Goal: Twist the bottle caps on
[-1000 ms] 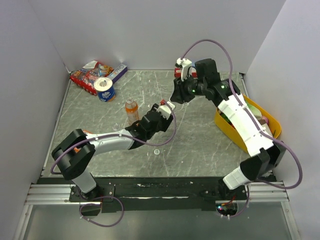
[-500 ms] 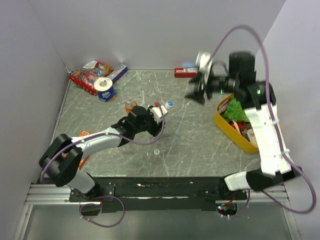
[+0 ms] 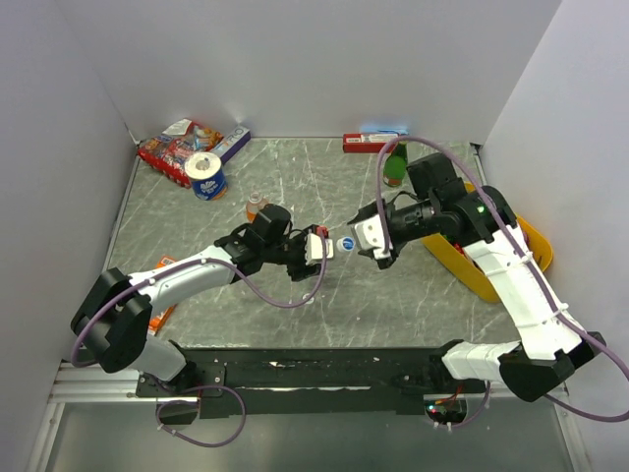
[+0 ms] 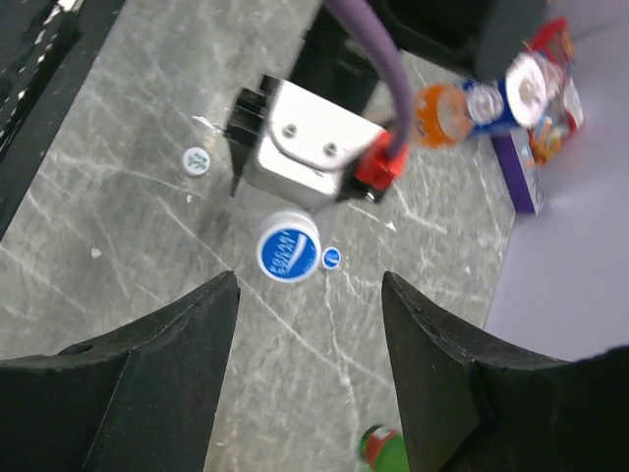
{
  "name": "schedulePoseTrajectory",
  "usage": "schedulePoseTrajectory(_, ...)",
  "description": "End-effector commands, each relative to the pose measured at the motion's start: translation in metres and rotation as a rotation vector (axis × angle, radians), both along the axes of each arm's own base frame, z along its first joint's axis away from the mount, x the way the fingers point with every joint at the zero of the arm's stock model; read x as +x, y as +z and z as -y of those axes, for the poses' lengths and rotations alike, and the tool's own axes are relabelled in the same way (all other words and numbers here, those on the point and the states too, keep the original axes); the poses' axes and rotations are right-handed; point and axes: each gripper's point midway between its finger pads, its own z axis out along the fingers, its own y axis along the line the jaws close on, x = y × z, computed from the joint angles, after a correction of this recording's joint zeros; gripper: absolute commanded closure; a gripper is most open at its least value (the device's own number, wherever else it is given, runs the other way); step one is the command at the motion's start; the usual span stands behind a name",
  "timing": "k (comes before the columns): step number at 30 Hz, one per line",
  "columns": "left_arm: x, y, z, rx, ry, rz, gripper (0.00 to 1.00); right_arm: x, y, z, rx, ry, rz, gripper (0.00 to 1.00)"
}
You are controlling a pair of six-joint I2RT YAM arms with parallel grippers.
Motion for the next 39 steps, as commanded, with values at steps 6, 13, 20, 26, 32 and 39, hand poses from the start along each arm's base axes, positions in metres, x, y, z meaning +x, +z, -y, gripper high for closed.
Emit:
schedulePoseTrajectory(6, 0.001, 0.029, 0.012, -0.043, -0.083, 0.122, 0.99, -0.024, -0.018, -0.007, -0.070, 0.155, 0.020, 0.37)
schedulePoseTrajectory(13, 0.001, 0.031, 0.013, -0.046, -0.081, 0.136, 0.99, -0.016, -0.025, -0.018, -0.076, 0.154, 0.021, 0.42)
schedulePoseTrajectory(20, 0.002, 0.031, 0.013, -0.051, -0.075, 0.143, 0.99, -0.014, -0.034, -0.020, -0.091, 0.149, 0.021, 0.50)
schedulePoseTrajectory(26, 0.010, 0.032, 0.014, -0.077, -0.016, 0.129, 0.99, 0.001, -0.024, -0.028, -0.041, 0.042, -0.019, 0.78)
schedulePoseTrajectory(32, 0.083, 0.095, -0.003, -0.392, 0.655, 0.210, 0.99, 0.057, 0.002, -0.048, 0.183, -0.474, -0.320, 0.97)
schedulePoseTrajectory(39, 0.126, 0.089, -0.009, -0.404, 0.993, 0.174, 0.99, 0.102, -0.015, -0.037, 0.356, -1.052, -1.161, 1.00)
